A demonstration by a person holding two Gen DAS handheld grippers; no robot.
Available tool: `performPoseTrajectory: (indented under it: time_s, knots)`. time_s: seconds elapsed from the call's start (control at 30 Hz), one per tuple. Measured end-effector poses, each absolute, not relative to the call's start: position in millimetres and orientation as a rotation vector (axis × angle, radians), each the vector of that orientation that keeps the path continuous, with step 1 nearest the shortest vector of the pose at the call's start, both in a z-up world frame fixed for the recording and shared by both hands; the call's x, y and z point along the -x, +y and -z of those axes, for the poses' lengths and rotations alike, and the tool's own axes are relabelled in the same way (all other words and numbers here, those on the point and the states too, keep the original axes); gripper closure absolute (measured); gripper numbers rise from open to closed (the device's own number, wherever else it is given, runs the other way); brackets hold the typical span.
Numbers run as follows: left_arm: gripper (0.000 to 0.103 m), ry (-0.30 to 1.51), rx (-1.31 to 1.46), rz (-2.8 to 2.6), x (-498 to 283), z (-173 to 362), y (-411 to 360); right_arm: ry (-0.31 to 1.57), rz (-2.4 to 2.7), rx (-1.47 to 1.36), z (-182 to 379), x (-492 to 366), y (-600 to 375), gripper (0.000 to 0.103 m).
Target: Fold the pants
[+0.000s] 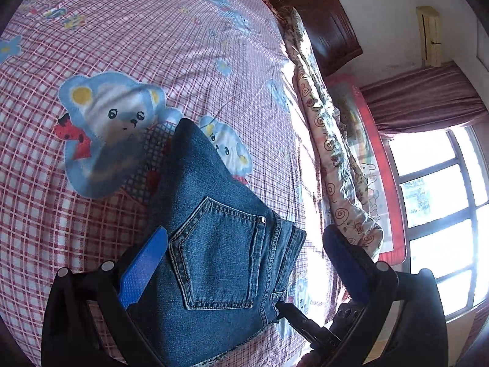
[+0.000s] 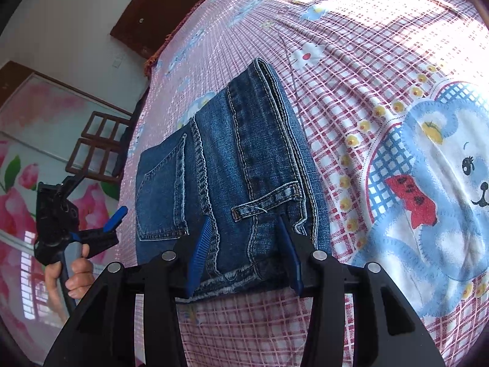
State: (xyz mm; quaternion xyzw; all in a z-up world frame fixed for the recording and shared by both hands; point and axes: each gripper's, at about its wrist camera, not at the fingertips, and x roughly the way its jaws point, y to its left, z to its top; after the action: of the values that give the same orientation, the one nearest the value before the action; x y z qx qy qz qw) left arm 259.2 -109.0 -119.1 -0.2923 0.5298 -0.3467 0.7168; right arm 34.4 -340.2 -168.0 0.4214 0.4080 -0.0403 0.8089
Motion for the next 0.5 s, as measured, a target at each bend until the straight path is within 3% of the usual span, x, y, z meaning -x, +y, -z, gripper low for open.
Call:
performPoseTrajectory:
  time_s: [0.13,0.3,0.5]
  knots:
    - [0.002,1.222,0.593,0.832,-260,129,-132,0.872,0.088,-0.889,169,-31,-341,0.059]
    - [0.003,1.287,0.536,0.72,-287,183,-142,0.867,0.067,-0.925,171,-32,-344,0.059]
    - [0.002,1.24,0.34,0.68,-267,154,-155,0.836,0.06,-0.947,163,-26,-348,0.059]
